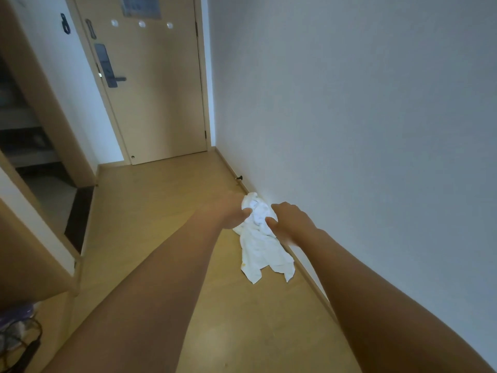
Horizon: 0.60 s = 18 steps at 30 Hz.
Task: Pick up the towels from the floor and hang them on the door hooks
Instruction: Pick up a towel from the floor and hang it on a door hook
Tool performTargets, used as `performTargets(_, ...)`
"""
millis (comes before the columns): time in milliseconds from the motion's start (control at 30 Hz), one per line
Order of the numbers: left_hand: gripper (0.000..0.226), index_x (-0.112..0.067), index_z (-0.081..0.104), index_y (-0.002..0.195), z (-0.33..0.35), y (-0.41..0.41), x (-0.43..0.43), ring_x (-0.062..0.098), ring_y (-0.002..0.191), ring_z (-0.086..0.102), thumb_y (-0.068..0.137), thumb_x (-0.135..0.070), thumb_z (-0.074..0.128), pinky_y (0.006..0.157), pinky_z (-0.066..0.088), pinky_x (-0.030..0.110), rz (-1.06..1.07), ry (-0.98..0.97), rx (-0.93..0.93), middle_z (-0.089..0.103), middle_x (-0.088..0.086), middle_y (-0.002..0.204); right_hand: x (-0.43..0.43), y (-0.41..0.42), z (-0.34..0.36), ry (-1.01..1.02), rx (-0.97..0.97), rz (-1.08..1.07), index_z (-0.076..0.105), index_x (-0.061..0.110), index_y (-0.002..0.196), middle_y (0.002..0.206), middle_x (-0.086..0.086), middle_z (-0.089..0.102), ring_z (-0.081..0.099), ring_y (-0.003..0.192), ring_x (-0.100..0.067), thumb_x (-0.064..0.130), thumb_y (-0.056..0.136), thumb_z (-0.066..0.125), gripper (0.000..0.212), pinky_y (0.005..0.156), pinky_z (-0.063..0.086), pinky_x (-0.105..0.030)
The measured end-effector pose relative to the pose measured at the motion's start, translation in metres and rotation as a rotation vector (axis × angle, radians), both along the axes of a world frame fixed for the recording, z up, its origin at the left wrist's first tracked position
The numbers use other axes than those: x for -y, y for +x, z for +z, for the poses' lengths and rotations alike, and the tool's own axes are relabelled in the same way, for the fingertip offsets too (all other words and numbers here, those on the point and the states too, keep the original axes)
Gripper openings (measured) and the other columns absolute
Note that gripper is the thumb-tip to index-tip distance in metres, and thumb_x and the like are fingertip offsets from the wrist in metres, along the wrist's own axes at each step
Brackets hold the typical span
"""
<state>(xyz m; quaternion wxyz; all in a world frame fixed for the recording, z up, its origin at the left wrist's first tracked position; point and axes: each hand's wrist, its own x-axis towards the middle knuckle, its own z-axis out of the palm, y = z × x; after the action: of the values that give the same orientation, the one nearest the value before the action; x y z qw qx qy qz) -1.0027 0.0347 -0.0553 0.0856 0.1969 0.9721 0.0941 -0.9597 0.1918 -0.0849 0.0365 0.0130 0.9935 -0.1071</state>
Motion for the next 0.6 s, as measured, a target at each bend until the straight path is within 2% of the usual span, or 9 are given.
performTargets(67,0.05,-0.012,0.039,0.136,-0.003,-0.037,0.005,0.025,0.126,0.045,0.096,-0.041,0.036,0.098,0.037,0.036,0.016,0.001,0.019,0.044,0.007,0.141,0.003,-0.03,-0.001,0.011,0.005,-0.003,0.048,0.01,0.12,0.127,-0.01,0.053,0.052,0.11,-0.026,0.037,0.097,0.031,0.039,0.091,0.044,-0.036)
performTargets(200,0.05,-0.012,0.038,0.137,-0.009,-0.094,0.006,0.025,0.129,0.042,0.097,-0.04,0.035,0.098,0.036,0.036,-0.012,-0.076,0.014,0.043,0.008,0.142,0.002,-0.091,-0.005,0.039,0.004,0.0,0.045,0.011,0.125,0.129,-0.01,0.052,0.05,0.113,-0.026,0.036,0.097,0.032,0.04,0.093,0.042,-0.036)
performTargets(333,0.05,-0.012,0.039,0.137,-0.013,-0.158,-0.004,0.025,0.131,0.04,0.096,-0.041,0.035,0.101,0.035,0.038,-0.026,-0.075,-0.017,0.041,0.006,0.144,-0.006,-0.155,-0.005,0.049,-0.018,0.001,0.032,0.012,0.141,0.141,-0.01,0.043,0.041,0.127,-0.028,0.034,0.098,0.033,0.048,0.102,0.037,-0.037)
performTargets(600,0.049,-0.013,0.042,0.134,0.002,-0.316,-0.041,0.027,0.125,0.045,0.095,-0.043,0.036,0.096,0.038,0.04,-0.007,-0.1,-0.028,0.043,0.008,0.141,-0.039,-0.315,0.009,0.09,-0.038,0.016,0.035,0.01,0.137,0.138,-0.011,0.043,0.04,0.126,-0.03,0.035,0.098,0.033,0.047,0.099,0.037,-0.039)
